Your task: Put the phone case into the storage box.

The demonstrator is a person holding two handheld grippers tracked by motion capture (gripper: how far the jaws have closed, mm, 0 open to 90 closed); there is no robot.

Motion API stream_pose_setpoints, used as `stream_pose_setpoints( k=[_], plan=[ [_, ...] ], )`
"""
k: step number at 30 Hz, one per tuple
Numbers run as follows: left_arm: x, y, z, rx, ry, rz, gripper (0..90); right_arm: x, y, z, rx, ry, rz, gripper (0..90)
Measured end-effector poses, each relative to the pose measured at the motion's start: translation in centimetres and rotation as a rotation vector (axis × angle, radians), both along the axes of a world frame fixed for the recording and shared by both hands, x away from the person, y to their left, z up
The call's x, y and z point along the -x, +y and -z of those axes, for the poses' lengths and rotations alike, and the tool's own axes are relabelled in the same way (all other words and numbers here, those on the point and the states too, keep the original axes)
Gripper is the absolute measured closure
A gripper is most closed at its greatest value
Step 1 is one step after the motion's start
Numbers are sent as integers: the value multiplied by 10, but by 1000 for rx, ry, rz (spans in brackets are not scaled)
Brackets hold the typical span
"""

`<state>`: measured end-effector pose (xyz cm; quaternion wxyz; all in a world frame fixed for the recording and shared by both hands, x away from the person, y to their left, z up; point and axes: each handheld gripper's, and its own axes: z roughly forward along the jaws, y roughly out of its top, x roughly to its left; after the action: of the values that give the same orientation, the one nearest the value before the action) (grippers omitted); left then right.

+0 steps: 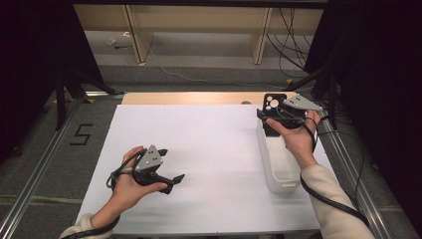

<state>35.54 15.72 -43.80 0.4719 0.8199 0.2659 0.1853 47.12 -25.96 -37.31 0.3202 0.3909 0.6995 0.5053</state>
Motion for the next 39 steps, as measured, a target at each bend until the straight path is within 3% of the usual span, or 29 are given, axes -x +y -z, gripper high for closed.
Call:
stream_pose_setpoints(
  k=[39],
  plan=[
    [-2, 4, -1, 20, -4, -28, 10, 45, 27, -3, -1, 14, -183, 57]
  ],
)
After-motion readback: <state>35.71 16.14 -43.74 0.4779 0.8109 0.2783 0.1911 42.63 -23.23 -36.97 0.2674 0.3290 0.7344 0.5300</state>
